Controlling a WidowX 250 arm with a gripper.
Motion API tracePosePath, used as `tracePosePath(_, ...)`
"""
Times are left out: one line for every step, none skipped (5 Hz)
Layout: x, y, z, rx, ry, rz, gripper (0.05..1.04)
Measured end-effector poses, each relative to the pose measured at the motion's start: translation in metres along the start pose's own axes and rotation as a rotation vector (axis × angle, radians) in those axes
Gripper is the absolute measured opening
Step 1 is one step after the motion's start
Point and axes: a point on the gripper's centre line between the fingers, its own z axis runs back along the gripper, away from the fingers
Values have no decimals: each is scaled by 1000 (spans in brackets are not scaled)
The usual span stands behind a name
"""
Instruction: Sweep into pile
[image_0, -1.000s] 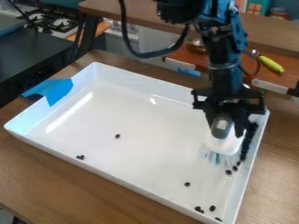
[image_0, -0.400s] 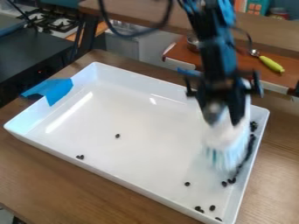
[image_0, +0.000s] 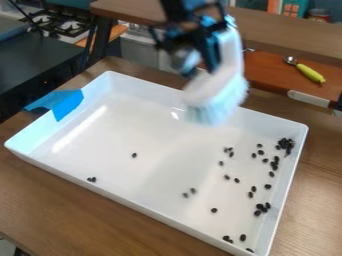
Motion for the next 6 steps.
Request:
tracePosePath(-2, 41, 24, 53, -44, -25, 492)
tracePosePath(-7, 87, 39, 132, -83, -28, 492)
tracePosePath(-14, 133, 50, 204, -91, -42, 492)
tracePosePath(-25, 165, 48, 247, -72, -51, 492)
tracePosePath(-40, 179, 30, 285, -23, -77, 492)
tracePosePath(-58, 187, 7, 286, 34, -90, 492)
